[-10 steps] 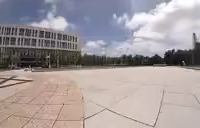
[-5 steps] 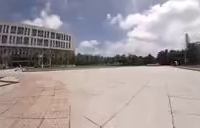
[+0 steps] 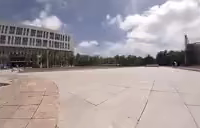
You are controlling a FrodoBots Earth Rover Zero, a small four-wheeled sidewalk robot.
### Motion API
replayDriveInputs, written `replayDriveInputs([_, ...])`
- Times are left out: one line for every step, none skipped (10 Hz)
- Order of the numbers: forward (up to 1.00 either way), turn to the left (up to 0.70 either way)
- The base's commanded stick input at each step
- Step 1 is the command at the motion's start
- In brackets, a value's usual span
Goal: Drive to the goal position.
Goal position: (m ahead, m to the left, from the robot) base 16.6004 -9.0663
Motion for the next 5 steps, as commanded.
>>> replayDriveInputs([1.0, -0.17])
replayDriveInputs([1.0, -0.17])
replayDriveInputs([1.0, -0.08])
replayDriveInputs([1.0, 0.0])
replayDriveInputs([1.0, -0.06])
